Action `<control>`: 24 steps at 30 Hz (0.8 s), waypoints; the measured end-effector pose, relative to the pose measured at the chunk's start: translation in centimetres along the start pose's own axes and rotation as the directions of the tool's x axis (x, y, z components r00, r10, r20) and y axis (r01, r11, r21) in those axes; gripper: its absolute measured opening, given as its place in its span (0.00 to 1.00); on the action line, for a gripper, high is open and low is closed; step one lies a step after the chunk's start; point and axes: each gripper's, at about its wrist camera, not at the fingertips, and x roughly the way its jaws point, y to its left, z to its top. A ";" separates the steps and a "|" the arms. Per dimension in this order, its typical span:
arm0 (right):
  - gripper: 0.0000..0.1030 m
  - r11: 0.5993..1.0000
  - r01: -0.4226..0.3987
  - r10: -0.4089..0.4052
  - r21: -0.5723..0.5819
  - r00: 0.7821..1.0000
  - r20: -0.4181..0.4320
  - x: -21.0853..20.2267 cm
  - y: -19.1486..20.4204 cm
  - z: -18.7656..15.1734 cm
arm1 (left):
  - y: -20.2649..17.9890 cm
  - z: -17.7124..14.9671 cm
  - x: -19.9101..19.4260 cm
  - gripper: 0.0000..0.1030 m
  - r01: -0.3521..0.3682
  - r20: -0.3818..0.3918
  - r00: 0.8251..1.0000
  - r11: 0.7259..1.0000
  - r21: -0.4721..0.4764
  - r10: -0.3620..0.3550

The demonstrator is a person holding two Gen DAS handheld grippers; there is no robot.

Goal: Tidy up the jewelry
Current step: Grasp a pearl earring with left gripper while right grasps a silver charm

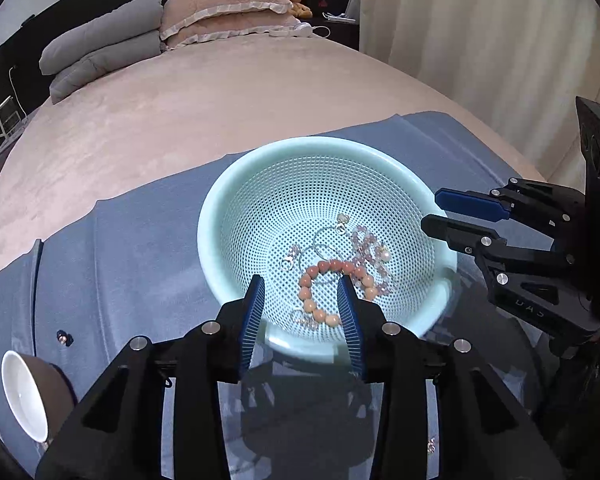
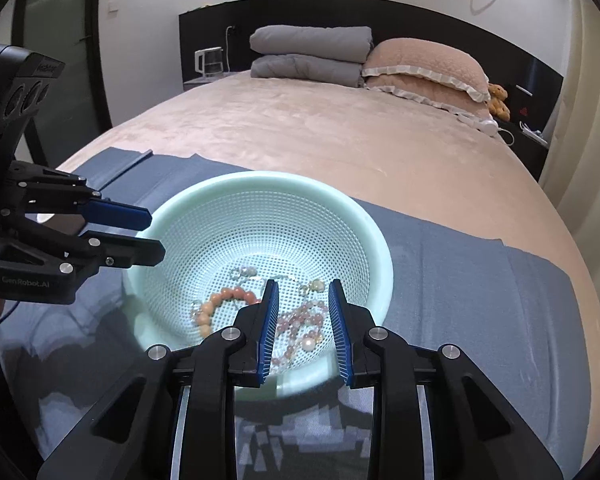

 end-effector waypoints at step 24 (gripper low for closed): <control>0.24 0.988 -0.153 0.148 -0.026 0.978 -0.145 -3.3 10.8 -13.9 | -5.5 -16.0 0.5 0.41 0.043 -0.148 0.988 0.999 0.011 -0.041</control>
